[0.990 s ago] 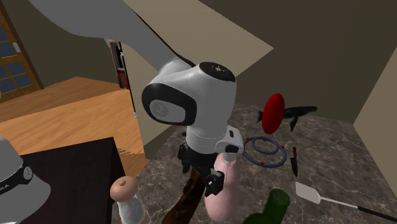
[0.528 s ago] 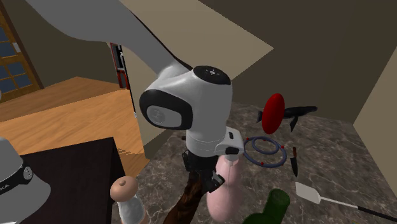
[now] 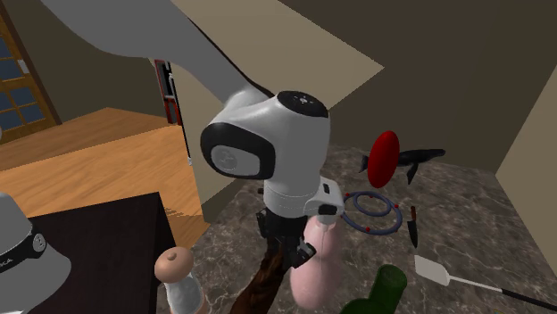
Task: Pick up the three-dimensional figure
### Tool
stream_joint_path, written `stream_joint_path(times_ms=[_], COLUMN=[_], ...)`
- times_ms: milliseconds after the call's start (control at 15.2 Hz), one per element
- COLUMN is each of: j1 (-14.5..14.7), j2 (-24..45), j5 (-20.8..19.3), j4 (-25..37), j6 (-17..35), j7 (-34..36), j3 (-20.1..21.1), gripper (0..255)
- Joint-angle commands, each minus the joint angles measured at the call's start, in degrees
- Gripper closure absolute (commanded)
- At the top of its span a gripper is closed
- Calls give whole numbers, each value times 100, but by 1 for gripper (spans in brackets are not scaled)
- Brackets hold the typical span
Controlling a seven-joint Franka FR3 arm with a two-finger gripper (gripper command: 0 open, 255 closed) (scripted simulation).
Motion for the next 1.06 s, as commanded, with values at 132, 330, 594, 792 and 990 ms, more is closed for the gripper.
stream_joint_path(times_ms=[132, 330, 594, 792, 990], j1=[52, 86, 125, 150, 158], j2=[-7, -185, -412, -574, -634], j5=[-104, -203, -331, -422, -456], j4=[-23, -6, 35, 79, 98], j6=[-343, -523, -770, -960, -1034], j7=[114, 186, 280, 348, 373], j3=[-14, -63, -118, -153, -165], gripper=[255, 255, 255, 255, 255])
